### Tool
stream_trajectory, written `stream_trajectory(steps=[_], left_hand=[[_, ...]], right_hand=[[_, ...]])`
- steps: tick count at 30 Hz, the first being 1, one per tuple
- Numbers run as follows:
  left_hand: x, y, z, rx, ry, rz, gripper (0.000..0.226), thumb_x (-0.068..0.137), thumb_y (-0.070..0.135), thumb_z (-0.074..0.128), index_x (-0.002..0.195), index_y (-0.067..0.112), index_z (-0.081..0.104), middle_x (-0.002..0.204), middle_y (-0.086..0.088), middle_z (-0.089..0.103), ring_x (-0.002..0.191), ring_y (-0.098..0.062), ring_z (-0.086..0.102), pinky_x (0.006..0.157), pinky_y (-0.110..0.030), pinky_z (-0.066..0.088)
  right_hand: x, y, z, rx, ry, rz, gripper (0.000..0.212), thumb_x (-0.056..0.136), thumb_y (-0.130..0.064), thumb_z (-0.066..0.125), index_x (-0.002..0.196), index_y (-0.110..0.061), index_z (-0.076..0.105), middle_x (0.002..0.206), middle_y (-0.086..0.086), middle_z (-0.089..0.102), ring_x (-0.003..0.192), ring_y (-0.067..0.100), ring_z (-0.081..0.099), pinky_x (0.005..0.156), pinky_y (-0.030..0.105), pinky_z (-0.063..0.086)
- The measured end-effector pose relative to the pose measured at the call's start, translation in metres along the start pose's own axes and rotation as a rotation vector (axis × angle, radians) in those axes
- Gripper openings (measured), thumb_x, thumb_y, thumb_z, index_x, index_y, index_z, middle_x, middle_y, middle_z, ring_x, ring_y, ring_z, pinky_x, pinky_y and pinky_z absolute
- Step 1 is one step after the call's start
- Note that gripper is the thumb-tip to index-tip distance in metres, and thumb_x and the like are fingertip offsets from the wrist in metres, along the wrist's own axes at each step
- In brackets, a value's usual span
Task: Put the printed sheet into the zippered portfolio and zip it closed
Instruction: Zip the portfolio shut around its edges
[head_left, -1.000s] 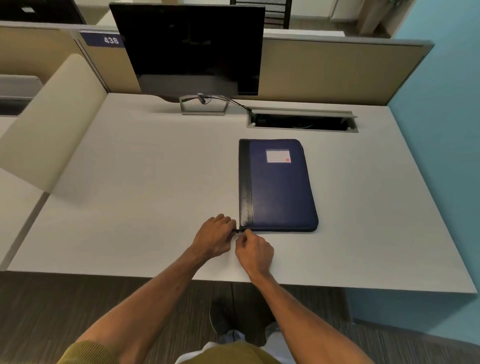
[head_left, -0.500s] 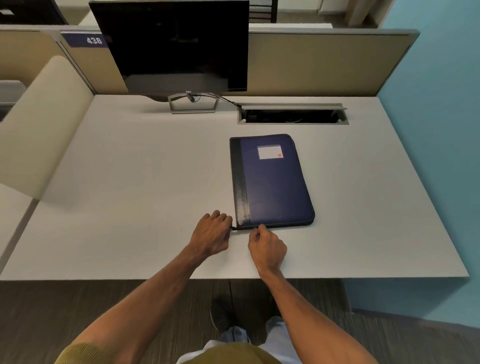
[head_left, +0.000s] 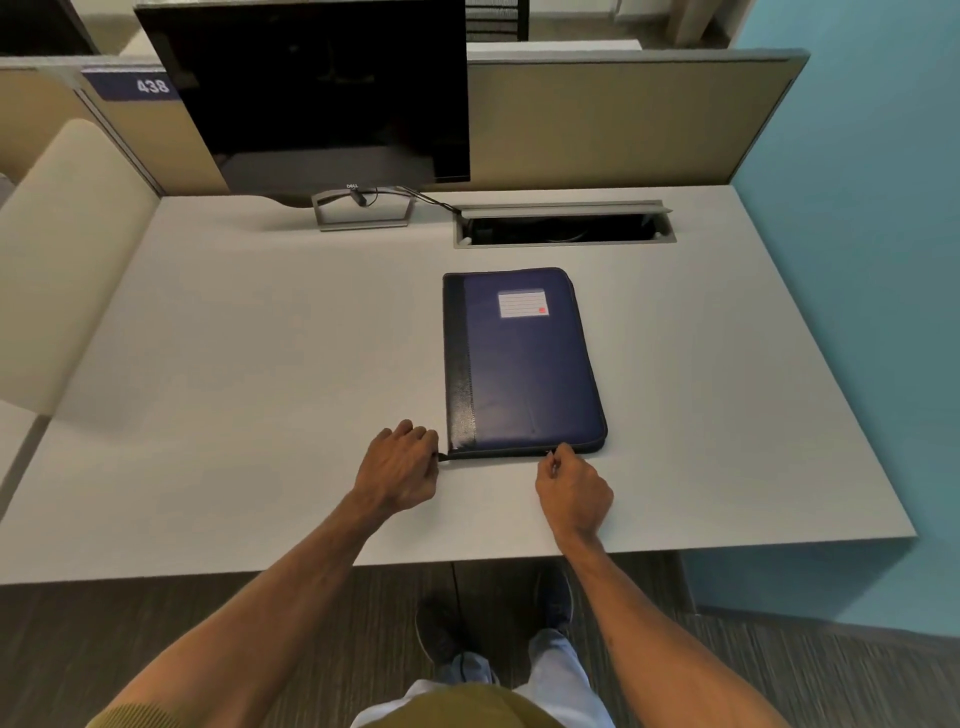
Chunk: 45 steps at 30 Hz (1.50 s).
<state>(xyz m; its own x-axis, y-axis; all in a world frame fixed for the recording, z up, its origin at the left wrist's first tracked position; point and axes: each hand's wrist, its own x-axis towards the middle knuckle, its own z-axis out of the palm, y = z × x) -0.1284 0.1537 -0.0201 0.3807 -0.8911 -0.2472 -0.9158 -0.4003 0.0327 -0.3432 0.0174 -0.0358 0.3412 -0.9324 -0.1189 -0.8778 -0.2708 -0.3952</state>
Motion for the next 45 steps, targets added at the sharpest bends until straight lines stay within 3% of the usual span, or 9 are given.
stream_trajectory(steps=[2, 4, 7, 10, 14, 22, 30, 35, 45], left_hand=[[0.000, 0.000, -0.001, -0.031, -0.004, -0.021, 0.030, 0.098, 0.039, 0.050, 0.116, 0.020, 0.063, 0.117, 0.002, 0.072, 0.114, -0.022, 0.061, 0.093, -0.035, 0.052], [0.002, 0.004, -0.002, -0.051, 0.051, -0.016, 0.043, 0.094, 0.047, 0.049, 0.128, 0.023, 0.059, 0.134, 0.002, 0.063, 0.127, -0.023, 0.057, 0.102, -0.037, 0.050], [0.013, 0.018, -0.007, -0.075, 0.047, 0.050, 0.082, 0.097, 0.062, 0.053, 0.168, 0.032, 0.025, 0.179, -0.003, 0.018, 0.166, -0.030, 0.022, 0.131, -0.050, 0.032], [0.030, 0.041, -0.007, -0.022, -0.101, 0.123, 0.091, 0.104, 0.066, 0.051, 0.172, 0.039, -0.004, 0.182, -0.004, -0.010, 0.170, -0.038, -0.001, 0.136, -0.057, 0.025], [0.043, 0.067, -0.003, 0.003, -0.138, 0.054, 0.083, 0.110, 0.052, 0.050, 0.173, 0.032, -0.001, 0.181, -0.010, -0.003, 0.167, -0.049, 0.003, 0.119, -0.058, 0.051], [0.045, 0.064, -0.001, 0.094, -0.165, 0.129, 0.081, 0.114, 0.049, 0.039, 0.173, 0.025, -0.011, 0.181, -0.019, -0.007, 0.164, -0.057, 0.004, 0.114, -0.060, 0.053], [0.044, 0.062, 0.001, 0.099, -0.134, 0.131, 0.077, 0.116, 0.048, 0.032, 0.172, 0.026, -0.015, 0.181, -0.018, -0.010, 0.164, -0.055, 0.002, 0.110, -0.055, 0.057], [0.043, 0.060, 0.003, 0.113, -0.122, 0.144, 0.075, 0.116, 0.048, 0.030, 0.173, 0.026, -0.014, 0.181, -0.018, -0.009, 0.165, -0.055, 0.003, 0.109, -0.055, 0.058], [0.043, 0.058, 0.001, 0.115, -0.137, 0.148, 0.076, 0.117, 0.044, 0.032, 0.172, 0.026, -0.016, 0.181, -0.018, -0.012, 0.164, -0.056, 0.002, 0.111, -0.055, 0.057]], right_hand=[[0.000, -0.003, 0.002, 0.032, -0.001, -0.014, 0.024, 0.107, -0.034, 0.056, 0.103, -0.015, 0.070, 0.085, 0.002, 0.073, 0.073, 0.016, 0.069, 0.069, 0.028, 0.057], [-0.002, -0.005, 0.003, 0.072, 0.004, -0.003, 0.022, 0.106, -0.033, 0.058, 0.102, -0.015, 0.069, 0.085, 0.002, 0.073, 0.073, 0.018, 0.069, 0.069, 0.030, 0.058], [-0.004, -0.008, 0.005, 0.144, 0.035, 0.054, 0.020, 0.105, -0.032, 0.061, 0.099, -0.015, 0.069, 0.084, 0.003, 0.073, 0.073, 0.019, 0.069, 0.068, 0.033, 0.059], [-0.006, -0.012, 0.006, 0.150, 0.041, 0.079, 0.018, 0.106, -0.031, 0.060, 0.101, -0.016, 0.069, 0.086, 0.002, 0.073, 0.074, 0.018, 0.068, 0.070, 0.034, 0.061], [-0.012, -0.020, 0.012, 0.129, 0.031, 0.033, 0.021, 0.107, -0.030, 0.055, 0.104, -0.016, 0.069, 0.090, 0.002, 0.074, 0.075, 0.016, 0.068, 0.071, 0.034, 0.060], [-0.012, -0.015, 0.012, 0.089, 0.002, -0.065, 0.029, 0.111, -0.031, 0.048, 0.122, -0.015, 0.069, 0.105, 0.001, 0.077, 0.084, 0.014, 0.071, 0.077, 0.025, 0.058], [-0.003, 0.007, 0.004, 0.076, 0.041, 0.010, 0.024, 0.109, -0.033, 0.053, 0.104, -0.016, 0.069, 0.084, 0.001, 0.071, 0.071, 0.018, 0.067, 0.067, 0.032, 0.057], [0.011, 0.028, -0.007, 0.112, 0.098, 0.102, 0.023, 0.107, -0.032, 0.058, 0.100, -0.012, 0.068, 0.082, 0.004, 0.071, 0.069, 0.023, 0.067, 0.065, 0.037, 0.056], [0.017, 0.042, -0.013, 0.114, 0.095, 0.043, 0.022, 0.108, -0.026, 0.056, 0.100, -0.010, 0.069, 0.078, 0.004, 0.069, 0.064, 0.023, 0.065, 0.060, 0.035, 0.053]])
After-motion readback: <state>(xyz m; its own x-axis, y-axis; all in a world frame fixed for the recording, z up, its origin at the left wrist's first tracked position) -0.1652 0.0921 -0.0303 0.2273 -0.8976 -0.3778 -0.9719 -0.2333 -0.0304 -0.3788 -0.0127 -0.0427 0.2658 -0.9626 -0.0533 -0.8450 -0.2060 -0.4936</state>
